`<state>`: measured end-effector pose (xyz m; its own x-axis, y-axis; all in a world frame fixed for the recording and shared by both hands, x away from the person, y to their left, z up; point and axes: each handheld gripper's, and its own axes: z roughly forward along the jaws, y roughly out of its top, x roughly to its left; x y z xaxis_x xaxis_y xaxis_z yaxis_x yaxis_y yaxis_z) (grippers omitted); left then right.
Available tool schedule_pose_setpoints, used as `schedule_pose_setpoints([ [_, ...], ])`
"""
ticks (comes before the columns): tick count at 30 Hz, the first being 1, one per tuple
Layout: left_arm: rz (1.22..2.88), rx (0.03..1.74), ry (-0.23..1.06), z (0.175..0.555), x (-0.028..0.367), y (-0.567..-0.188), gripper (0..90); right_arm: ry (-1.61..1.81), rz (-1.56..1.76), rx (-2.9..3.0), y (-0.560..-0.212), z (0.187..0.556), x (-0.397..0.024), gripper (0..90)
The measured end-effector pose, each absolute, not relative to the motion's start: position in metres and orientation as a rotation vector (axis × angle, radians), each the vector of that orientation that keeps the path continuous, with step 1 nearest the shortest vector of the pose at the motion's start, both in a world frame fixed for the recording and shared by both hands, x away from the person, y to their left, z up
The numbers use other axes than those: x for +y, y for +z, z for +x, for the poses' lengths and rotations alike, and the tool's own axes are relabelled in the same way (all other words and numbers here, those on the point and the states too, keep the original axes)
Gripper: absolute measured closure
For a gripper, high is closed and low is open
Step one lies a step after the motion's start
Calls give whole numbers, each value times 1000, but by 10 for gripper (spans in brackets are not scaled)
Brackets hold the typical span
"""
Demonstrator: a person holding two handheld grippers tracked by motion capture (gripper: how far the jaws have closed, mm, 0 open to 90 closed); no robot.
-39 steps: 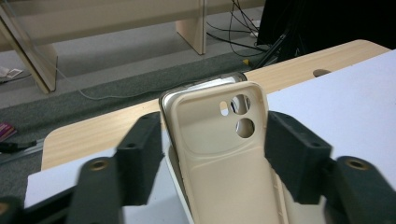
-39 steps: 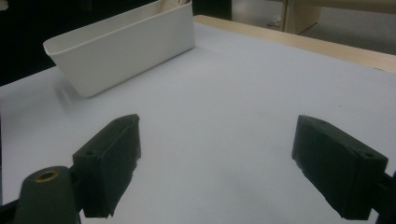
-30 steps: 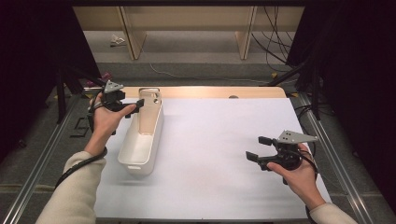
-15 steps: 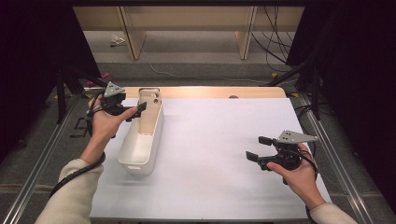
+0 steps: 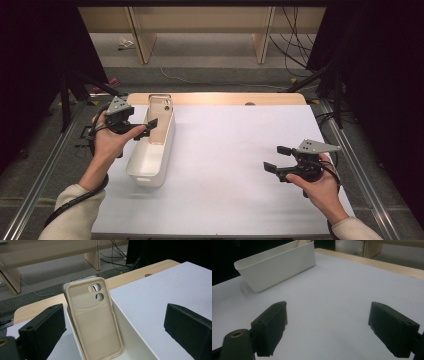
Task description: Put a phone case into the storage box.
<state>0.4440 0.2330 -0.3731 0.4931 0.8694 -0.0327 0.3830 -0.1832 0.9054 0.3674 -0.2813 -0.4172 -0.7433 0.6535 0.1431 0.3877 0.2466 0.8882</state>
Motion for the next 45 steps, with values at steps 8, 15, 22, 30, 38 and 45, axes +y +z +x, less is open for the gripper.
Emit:
schedule_pose_setpoints([
  [8, 1784, 1024, 633, 430, 228, -372, 25, 1500, 973, 2261, -417, 368, -281, 164],
  [15, 1794, 997, 622, 418, 223, -373, 39, 1501, 974, 2261, -417, 368, -281, 165],
  [22, 1797, 970, 614, 405, 217, -374, 38, 1501, 975, 2261, -417, 368, -281, 165],
  [30, 1810, 935, 604, 397, 208, -374, 37, 1502, 974, 2261, -417, 368, -281, 165],
  [38, 1821, 906, 586, 387, 201, -378, 37, 1500, 975, 2262, -417, 368, -282, 165],
  [45, 1827, 875, 569, 379, 195, -383, 37, 1500, 973, 2259, -417, 368, -282, 165],
])
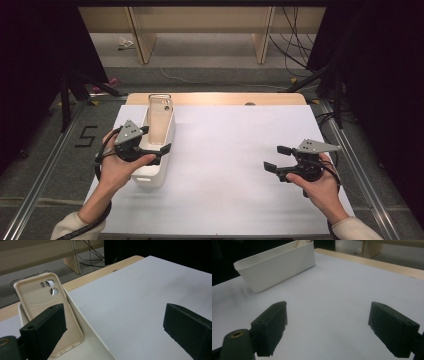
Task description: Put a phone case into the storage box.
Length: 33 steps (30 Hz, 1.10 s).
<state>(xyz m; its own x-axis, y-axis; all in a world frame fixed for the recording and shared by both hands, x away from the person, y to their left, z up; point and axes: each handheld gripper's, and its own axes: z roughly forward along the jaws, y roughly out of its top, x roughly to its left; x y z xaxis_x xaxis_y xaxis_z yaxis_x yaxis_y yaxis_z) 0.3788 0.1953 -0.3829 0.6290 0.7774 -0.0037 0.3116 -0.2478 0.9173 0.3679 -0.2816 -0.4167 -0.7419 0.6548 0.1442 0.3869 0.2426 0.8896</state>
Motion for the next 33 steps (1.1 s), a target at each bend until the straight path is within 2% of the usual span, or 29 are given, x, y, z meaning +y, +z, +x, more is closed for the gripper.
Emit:
schedule_pose_setpoints([
  [15, 1832, 810, 533, 359, 182, -392, 35, 1496, 970, 2266, -417, 368, -281, 165],
  [33, 1864, 766, 549, 343, 181, -405, 21, 1495, 965, 2271, -417, 367, -281, 164],
])
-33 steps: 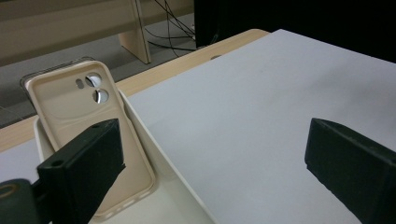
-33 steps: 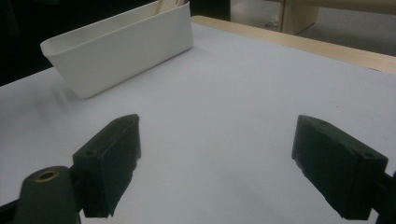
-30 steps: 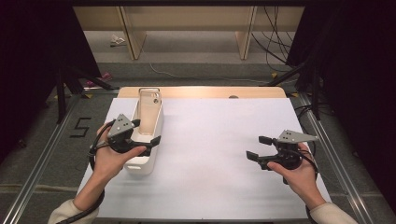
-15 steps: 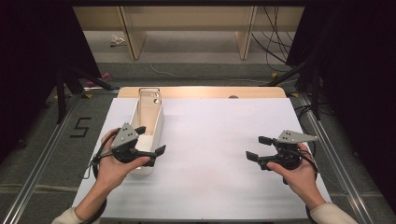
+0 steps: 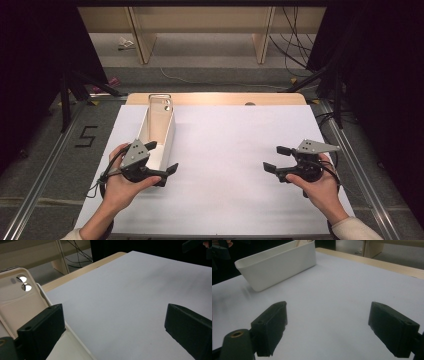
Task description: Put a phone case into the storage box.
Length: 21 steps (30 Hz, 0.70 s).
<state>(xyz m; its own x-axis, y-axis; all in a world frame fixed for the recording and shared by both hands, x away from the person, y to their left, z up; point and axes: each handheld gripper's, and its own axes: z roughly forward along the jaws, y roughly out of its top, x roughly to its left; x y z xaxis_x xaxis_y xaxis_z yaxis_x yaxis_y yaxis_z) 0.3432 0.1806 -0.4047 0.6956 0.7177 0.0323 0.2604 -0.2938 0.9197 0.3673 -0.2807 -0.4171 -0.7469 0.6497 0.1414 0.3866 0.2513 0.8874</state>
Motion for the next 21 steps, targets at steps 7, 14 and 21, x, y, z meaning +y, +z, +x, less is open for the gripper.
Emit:
schedule_pose_setpoints([
  [7, 1862, 749, 535, 338, 181, -409, 15, 1496, 965, 2271, -417, 367, -281, 165],
  [14, 1851, 746, 538, 331, 182, -412, 15, 1496, 963, 2272, -417, 367, -280, 165],
  [21, 1858, 744, 543, 327, 181, -416, 11, 1499, 959, 2274, -417, 367, -280, 165],
])
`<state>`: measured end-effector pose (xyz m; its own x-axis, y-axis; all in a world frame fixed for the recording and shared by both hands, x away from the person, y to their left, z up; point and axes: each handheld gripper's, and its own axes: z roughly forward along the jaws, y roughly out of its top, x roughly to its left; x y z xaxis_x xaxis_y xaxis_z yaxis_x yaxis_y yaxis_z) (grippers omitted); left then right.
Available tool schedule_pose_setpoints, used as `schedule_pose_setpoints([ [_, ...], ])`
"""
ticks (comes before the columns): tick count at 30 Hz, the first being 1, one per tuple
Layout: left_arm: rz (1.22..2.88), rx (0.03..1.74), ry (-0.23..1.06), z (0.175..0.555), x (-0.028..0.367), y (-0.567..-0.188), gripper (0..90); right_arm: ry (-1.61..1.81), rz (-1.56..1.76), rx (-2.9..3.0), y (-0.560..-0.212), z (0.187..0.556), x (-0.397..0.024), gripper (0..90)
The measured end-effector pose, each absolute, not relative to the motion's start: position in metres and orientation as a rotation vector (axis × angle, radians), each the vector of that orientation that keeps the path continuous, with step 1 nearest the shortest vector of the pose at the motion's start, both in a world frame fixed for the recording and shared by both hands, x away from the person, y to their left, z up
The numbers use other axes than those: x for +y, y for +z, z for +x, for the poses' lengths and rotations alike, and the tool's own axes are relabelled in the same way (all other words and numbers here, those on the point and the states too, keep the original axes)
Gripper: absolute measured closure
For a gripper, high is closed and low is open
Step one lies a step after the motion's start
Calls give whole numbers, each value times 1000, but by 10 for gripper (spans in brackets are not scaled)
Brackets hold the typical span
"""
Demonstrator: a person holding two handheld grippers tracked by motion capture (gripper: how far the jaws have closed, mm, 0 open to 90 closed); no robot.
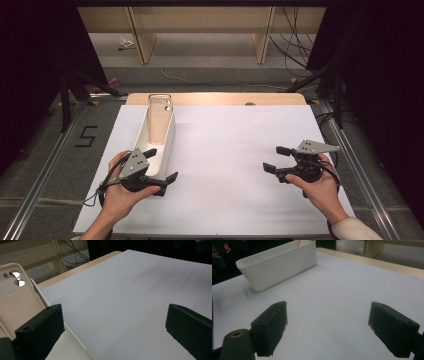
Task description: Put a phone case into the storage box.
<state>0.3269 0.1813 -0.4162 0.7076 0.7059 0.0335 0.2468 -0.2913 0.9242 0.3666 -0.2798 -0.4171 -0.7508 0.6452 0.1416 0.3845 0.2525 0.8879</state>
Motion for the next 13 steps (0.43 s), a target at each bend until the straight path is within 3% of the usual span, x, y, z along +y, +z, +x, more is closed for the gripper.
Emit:
schedule_pose_setpoints([
  [13, 1893, 726, 581, 322, 175, -420, 10, 1504, 960, 2274, -417, 367, -280, 165],
])
